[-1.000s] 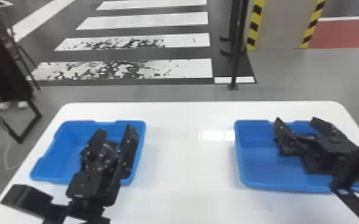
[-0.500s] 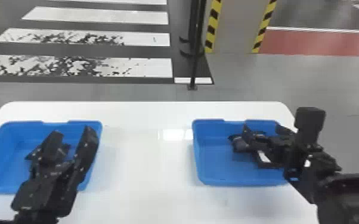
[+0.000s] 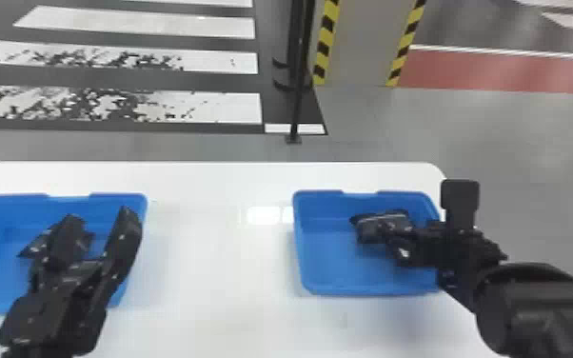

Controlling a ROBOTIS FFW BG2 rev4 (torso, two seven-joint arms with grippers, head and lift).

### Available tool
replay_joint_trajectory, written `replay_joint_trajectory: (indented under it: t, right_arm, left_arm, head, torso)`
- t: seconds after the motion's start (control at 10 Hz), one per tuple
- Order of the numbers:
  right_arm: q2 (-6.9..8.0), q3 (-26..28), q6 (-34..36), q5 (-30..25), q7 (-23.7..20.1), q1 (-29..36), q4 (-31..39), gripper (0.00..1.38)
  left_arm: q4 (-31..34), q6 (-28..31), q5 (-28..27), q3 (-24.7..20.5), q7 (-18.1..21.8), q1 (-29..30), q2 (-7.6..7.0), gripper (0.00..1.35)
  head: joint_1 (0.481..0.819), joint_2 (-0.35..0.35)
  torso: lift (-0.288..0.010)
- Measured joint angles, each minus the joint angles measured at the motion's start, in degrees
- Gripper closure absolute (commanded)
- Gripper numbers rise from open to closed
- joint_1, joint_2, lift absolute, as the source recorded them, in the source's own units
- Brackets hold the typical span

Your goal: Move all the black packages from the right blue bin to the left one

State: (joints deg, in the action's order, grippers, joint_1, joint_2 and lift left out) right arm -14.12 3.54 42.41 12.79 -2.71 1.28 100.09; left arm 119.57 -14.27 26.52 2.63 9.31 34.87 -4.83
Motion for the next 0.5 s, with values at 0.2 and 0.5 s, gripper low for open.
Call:
replay_joint_trajectory:
  t: [0.2,0.5]
  right_arm:
    - [-0.18,-0.22,0.09,-0.74,-1.61,-2.47,-3.75,0.09]
    - [-0.20,-0.99,0.62,-0.15,-2.37,-5.09,-7.50,0.47]
  left_arm:
    - [-0.58,-0.37,0.09,0.10,0.00,0.01,0.00,0.36]
    - [-1.31,-1.22,0.42,0.15,0.00,-0.01,0.00,0.36]
  head:
    - [0.695,-0.132]
    - [0.695,-0.123]
  torso:
    - [-0.132]
    - [-0.132]
